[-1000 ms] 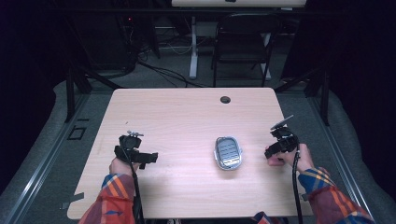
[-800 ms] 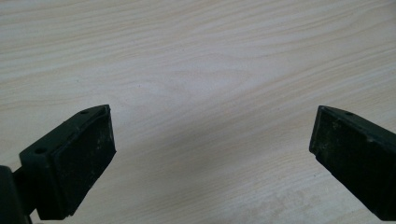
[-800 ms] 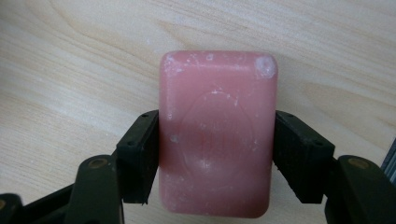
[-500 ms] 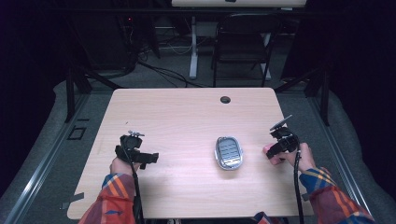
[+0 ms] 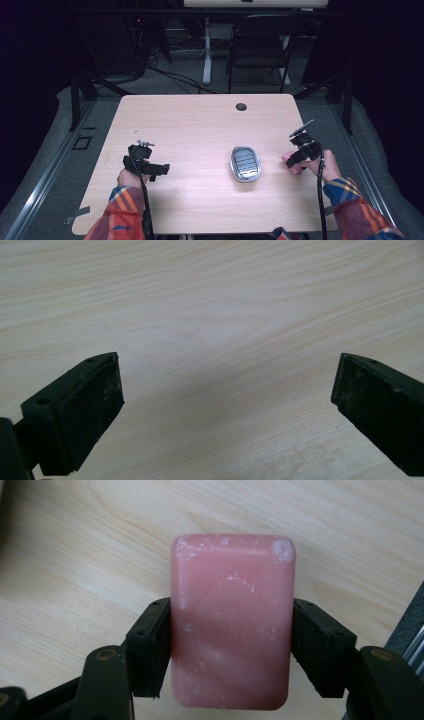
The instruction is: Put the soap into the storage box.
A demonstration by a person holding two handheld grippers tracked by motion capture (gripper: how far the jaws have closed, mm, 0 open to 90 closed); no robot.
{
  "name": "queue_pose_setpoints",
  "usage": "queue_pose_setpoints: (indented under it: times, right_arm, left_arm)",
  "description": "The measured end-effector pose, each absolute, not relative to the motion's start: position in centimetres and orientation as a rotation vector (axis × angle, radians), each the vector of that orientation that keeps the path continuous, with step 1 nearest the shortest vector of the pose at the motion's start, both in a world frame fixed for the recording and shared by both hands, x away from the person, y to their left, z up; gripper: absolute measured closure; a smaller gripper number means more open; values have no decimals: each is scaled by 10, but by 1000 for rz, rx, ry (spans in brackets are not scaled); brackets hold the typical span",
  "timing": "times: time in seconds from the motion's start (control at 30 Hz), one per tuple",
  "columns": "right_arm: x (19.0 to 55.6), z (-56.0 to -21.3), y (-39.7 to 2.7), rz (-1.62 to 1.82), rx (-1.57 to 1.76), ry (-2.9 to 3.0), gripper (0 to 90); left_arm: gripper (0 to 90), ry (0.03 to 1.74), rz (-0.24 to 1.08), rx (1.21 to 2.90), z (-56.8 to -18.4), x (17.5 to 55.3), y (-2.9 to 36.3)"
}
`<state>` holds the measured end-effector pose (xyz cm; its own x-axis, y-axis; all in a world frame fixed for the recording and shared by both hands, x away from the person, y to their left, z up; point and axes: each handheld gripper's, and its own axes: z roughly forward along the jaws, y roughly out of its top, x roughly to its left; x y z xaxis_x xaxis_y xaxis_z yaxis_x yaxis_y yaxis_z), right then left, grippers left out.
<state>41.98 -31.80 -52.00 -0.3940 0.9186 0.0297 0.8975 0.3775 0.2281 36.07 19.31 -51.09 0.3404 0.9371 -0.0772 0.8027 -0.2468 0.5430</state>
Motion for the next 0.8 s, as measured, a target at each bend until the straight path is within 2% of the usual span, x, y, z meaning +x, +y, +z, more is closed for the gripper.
queue_pose_setpoints:
  times: [0.23, 0.8]
  right_arm:
    - [421, -499, -313, 310, 1606, 2558, 371]
    - [417, -475, -294, 374, 1526, 2566, 371]
  left_arm:
    - [3, 1515, 356, 2114, -511, 360, 193]
    - [3, 1507, 352, 2114, -511, 361, 193]
